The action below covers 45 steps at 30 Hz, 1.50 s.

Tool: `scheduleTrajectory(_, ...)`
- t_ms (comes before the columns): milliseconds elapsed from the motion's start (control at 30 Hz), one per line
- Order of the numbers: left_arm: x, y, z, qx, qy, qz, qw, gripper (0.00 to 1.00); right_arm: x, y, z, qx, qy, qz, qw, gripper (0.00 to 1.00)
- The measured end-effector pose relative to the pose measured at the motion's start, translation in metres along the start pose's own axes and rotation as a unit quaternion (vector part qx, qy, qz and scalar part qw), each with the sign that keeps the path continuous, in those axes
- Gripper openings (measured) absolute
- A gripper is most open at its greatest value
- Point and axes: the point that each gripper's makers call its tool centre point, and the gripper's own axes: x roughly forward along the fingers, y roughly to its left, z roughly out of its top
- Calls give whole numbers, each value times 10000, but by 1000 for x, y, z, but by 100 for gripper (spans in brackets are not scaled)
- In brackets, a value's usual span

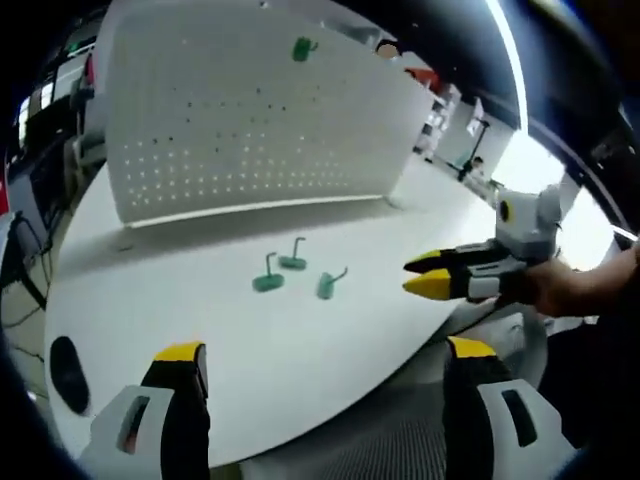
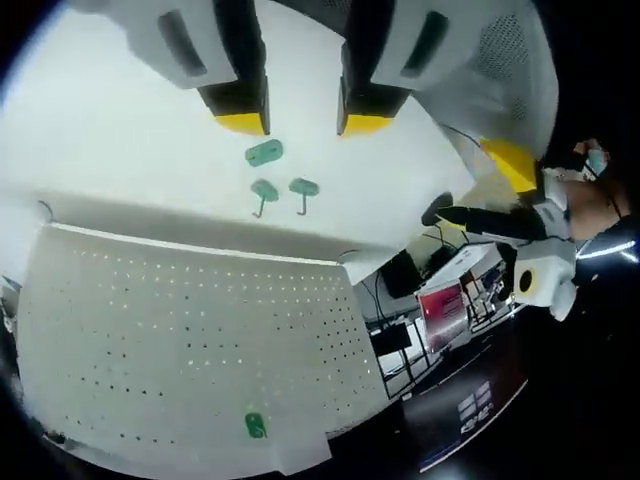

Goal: Insert the hook assembly into the mounting plate slot until the hook locks in place.

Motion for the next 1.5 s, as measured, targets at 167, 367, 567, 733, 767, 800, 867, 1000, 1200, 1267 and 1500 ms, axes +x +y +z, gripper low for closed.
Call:
scheduleTrajectory(167,2,5,-1,-32,43,4,10000,99,25,-9,-13,96,211,-45,9997,23)
scheduleTrajectory(367,3,13,0,-90,62,49,9999,98,47,-26,-20,520,379,-187,9978,23)
scheduleTrajectory(567,4,18,1,-119,85,87,9999,98,65,-35,-20,761,441,-256,9958,21)
scheduleTrajectory(733,6,20,-3,-156,141,81,9997,98,80,-37,-14,974,432,-282,9939,20)
scheduleTrajectory(767,6,20,-3,-160,157,83,9997,98,82,-38,-14,1003,432,-288,9936,19)
scheduleTrajectory(800,6,21,-4,-168,162,84,9997,98,85,-39,-13,1054,431,-306,9930,19)
scheduleTrajectory(867,8,22,-5,-199,201,80,9996,98,90,-40,-14,1195,488,-278,9912,19)
scheduleTrajectory(1000,9,23,-5,-219,214,87,9995,98,97,-41,-15,1363,546,-296,9887,19)
scheduleTrajectory(1200,11,22,-6,-216,245,78,9994,97,104,-45,-17,1326,685,-380,9881,16)
scheduleTrajectory(1267,11,21,-5,-218,244,68,9994,97,105,-45,-16,1358,676,-392,9877,14)
scheduleTrajectory(1500,12,22,-5,-193,277,65,9994,97,112,-52,-12,1178,777,-460,9889,4)
